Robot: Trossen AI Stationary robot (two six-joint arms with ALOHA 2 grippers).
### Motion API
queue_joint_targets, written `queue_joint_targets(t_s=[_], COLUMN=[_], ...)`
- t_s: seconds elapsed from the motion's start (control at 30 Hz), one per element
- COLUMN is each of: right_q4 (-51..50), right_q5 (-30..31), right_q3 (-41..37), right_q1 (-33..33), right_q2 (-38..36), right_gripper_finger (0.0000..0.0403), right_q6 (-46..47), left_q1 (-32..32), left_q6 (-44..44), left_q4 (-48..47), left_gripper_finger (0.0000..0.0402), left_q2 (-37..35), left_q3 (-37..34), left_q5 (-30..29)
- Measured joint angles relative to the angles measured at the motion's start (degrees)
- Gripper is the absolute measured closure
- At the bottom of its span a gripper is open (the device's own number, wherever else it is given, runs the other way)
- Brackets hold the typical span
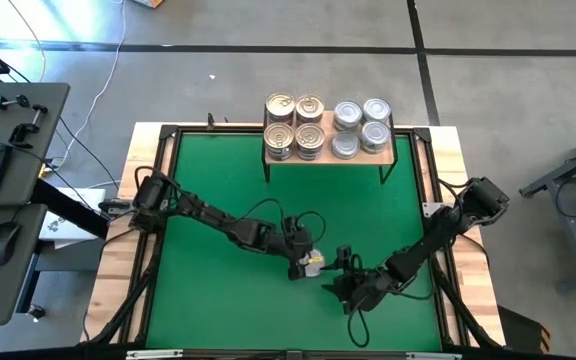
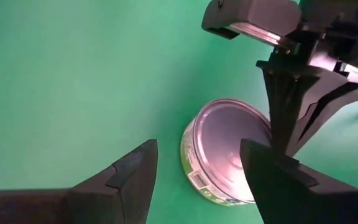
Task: Stack canned seafood by type on shelf
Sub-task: Stack the green tuna can on top of the bottom left green tuna can on the shelf
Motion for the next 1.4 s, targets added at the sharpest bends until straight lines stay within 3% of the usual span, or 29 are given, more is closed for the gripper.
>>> queue_joint_targets(t_s=[0.3,0.83,0.93,1.17,1.4], right_q4=[-0.3,-3.0,-3.0,-2.8,0.2], right_q5=[-0.1,-2.0,-2.6,-3.3,1.8], right_q3=[0.0,0.0,0.0,0.0,0.0], right_q1=[0.0,-3.6,-3.5,-2.7,-2.8], right_q2=[0.0,0.0,0.0,0.3,5.1], right_gripper_finger=[0.0179,0.0179,0.0179,0.0179,0.0179], right_q6=[6.5,12.2,7.9,-12.1,-21.4], left_q1=[1.7,1.4,1.2,1.2,1.3], left_q6=[-1.6,-3.1,-3.0,-2.6,-2.6], left_q4=[15.5,19.3,19.7,19.7,19.7], left_gripper_finger=[0.0402,0.0402,0.0402,0.0402,0.0402], left_q2=[0.0,-0.2,-0.2,-0.2,-0.2], left_q3=[-8.5,-11.4,-11.6,-11.6,-11.6], left_q5=[3.2,3.1,3.0,3.1,3.3])
